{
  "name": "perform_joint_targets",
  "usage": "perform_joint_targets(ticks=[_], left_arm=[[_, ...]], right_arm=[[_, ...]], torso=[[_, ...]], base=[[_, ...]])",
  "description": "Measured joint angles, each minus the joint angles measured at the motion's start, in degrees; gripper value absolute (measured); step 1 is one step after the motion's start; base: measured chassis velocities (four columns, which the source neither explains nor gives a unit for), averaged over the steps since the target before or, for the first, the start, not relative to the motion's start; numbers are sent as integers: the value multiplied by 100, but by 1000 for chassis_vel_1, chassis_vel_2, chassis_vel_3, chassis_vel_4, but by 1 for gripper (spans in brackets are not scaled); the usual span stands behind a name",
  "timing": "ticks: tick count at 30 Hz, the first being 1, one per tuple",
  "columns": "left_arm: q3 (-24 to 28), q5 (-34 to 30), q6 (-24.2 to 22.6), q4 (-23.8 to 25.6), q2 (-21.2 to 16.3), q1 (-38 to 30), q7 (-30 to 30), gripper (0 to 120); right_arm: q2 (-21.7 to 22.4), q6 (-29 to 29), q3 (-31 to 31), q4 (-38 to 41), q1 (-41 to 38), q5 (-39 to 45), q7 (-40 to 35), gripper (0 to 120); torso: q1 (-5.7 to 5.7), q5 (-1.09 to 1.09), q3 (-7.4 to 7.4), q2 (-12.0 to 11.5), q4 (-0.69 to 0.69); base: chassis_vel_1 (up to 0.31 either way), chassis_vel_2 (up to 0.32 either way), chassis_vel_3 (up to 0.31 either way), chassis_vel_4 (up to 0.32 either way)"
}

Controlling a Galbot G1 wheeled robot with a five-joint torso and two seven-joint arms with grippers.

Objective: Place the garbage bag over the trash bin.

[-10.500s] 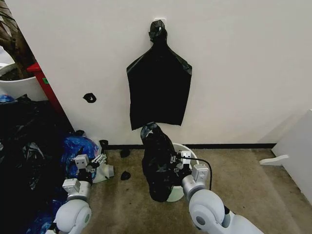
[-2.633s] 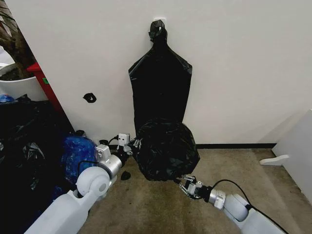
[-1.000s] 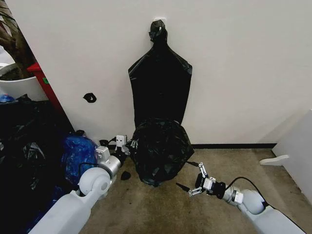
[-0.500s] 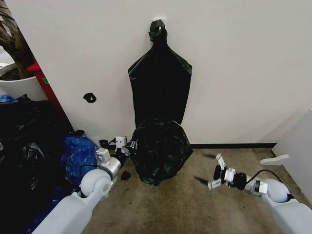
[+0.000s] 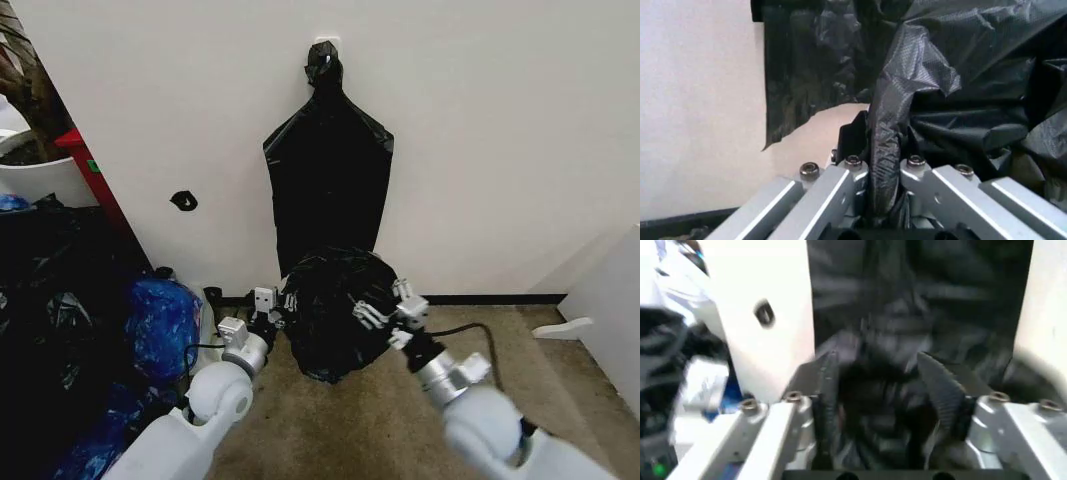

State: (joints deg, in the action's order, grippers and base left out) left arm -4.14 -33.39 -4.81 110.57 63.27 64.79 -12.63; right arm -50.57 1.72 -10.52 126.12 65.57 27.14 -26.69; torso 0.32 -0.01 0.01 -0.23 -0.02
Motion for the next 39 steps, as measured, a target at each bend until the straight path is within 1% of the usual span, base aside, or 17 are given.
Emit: perform_joint_targets(ticks=[1,2,4,5,6,7,8,11,13,16,17,21,22,25,29,39], left_arm=[[9,40,-2,18,18,14,-25,1],[23,142,-2,53,57,48,-74,1],[40,314,22,90,90,109,-87,1],[40,314,22,90,90,109,-87,1],[52,433,71,94,96,156,-63,1],[58,500,110,93,96,180,-41,1],[71,717,243,76,92,255,41,1],[84,1034,425,64,79,422,163,1],[84,1079,450,65,77,449,186,1],[83,1173,508,134,58,576,247,1],[82,1185,510,180,49,619,254,1],[74,1188,511,253,36,686,257,1],[64,1188,510,304,13,739,258,1],[45,1208,505,368,-34,820,260,1],[34,1218,502,405,-53,870,270,1],[64,1201,497,487,-55,903,425,1]], right_arm=[[-46,-146,-93,-4,-36,15,-128,41],[-147,-481,-257,-50,-133,53,-376,34],[-285,-978,-441,-173,-292,138,-720,25],[-285,-978,-441,-173,-292,138,-720,25],[-376,-1225,-527,-250,-403,200,-918,20],[-409,-1312,-551,-280,-444,224,-985,19],[-530,-1626,-639,-390,-618,349,-1242,12],[-773,-2294,-782,-606,-1036,767,-1856,0],[-809,-2388,-807,-649,-1111,832,-1947,0],[-990,-2786,-967,-962,-1554,1016,-2279,0],[-1059,-2906,-1038,-1129,-1722,1014,-2347,0],[-1162,-3072,-1139,-1405,-1935,940,-2424,0],[-1230,-3203,-1207,-1594,-2051,883,-2493,0],[-1322,-3451,-1321,-1846,-2195,848,-2641,0],[-1354,-3567,-1374,-2003,-2270,836,-2704,0],[-1465,-3638,-1359,-2942,-2507,827,-2736,0]], torso=[[0,0,0,0,0],[0,1,0,0,-1],[0,1,0,0,-1],[0,1,0,0,-1],[0,1,0,0,-1],[0,1,0,0,-1],[0,1,0,0,0],[0,0,1,0,1],[0,1,1,0,0],[0,1,1,0,1],[0,0,1,0,0],[0,1,1,0,1],[0,0,1,0,0],[0,1,1,0,0],[0,1,1,0,0],[0,1,1,0,-1]], base=[[0,0,0,0],[0,0,0,0],[0,0,0,0],[0,0,0,0],[0,0,0,0],[0,0,0,0],[0,0,0,0],[0,0,0,0],[0,0,0,0],[0,0,0,0],[0,0,0,0],[0,0,0,0],[0,0,0,0],[0,0,0,0],[0,0,0,0],[0,0,0,0]])
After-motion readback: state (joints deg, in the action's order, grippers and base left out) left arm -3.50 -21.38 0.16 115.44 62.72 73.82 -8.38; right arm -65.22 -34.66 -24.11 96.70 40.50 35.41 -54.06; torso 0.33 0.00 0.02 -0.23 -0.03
